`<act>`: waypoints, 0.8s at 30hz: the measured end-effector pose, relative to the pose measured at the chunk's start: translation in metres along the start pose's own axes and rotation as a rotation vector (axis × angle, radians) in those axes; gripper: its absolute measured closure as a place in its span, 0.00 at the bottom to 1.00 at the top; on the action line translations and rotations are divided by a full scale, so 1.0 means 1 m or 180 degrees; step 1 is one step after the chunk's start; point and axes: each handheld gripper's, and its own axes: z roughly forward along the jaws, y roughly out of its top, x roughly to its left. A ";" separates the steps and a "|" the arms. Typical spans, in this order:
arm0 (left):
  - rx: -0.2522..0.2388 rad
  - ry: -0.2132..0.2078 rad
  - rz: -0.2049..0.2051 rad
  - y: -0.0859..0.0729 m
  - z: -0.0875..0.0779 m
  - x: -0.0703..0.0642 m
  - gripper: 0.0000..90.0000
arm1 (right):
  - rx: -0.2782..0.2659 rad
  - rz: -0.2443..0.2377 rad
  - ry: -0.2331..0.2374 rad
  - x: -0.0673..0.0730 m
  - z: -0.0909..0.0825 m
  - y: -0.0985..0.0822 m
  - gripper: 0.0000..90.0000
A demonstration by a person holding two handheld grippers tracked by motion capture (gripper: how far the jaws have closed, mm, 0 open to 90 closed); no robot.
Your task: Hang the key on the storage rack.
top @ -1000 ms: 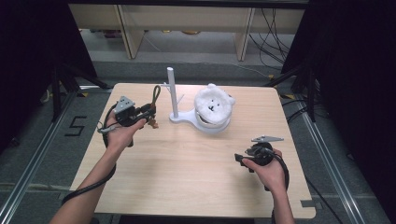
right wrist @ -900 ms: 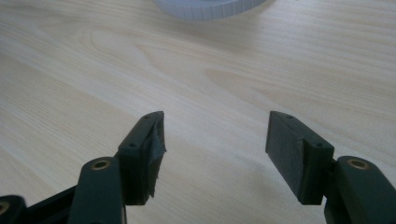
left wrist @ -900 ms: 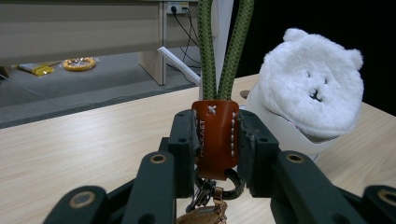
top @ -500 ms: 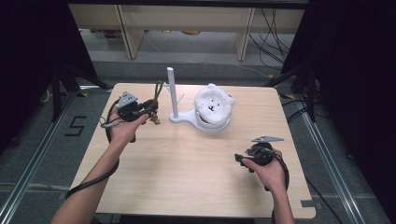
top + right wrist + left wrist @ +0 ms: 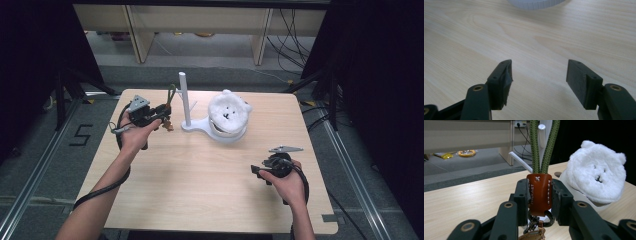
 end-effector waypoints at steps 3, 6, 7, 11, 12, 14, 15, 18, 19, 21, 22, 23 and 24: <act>0.0013 0.0004 -0.0015 -0.001 0.002 0.000 0.76 | 0.0003 -0.0003 0.0004 0.000 0.000 0.000 0.43; 0.0027 0.0004 -0.0016 -0.002 0.004 0.000 0.76 | 0.0004 0.0003 0.0001 -0.001 0.000 0.000 0.43; 0.0034 -0.0001 -0.0019 -0.002 0.005 0.000 0.76 | -0.0007 0.0011 0.0003 0.000 0.000 0.000 0.43; 0.0067 -0.0005 -0.0050 -0.004 0.010 0.000 0.76 | -0.0003 -0.0003 0.0006 -0.001 0.000 -0.001 0.43; 0.0078 -0.0005 -0.0053 -0.004 0.011 0.000 0.76 | -0.0003 -0.0004 0.0006 -0.001 0.000 -0.001 0.43; 0.0093 -0.0003 -0.0060 -0.005 0.012 0.000 0.76 | -0.0008 0.0000 0.0006 -0.001 0.000 -0.001 0.43; 0.0099 -0.0006 -0.0072 -0.006 0.014 -0.001 0.76 | -0.0008 -0.0001 0.0004 -0.001 0.000 -0.001 0.43; 0.0125 -0.0008 -0.0074 -0.007 0.016 -0.001 0.76 | -0.0002 -0.0005 0.0011 -0.001 0.000 -0.001 0.43; 0.0132 -0.0011 -0.0081 -0.007 0.018 -0.001 0.76 | -0.0004 0.0001 0.0008 -0.001 0.000 -0.001 0.43; 0.0149 -0.0002 -0.0089 -0.007 0.019 -0.001 0.76 | -0.0004 -0.0003 0.0005 -0.001 0.001 -0.001 0.43; 0.0152 -0.0008 -0.0081 -0.007 0.020 -0.001 0.76 | -0.0003 -0.0007 0.0006 -0.001 0.001 -0.001 0.43; 0.0161 0.0001 -0.0091 -0.007 0.021 -0.002 0.76 | -0.0003 -0.0009 -0.0003 -0.001 0.001 -0.001 0.43; 0.0159 0.0001 -0.0100 -0.007 0.022 -0.002 0.76 | -0.0025 -0.0006 0.0028 -0.001 0.002 -0.001 0.43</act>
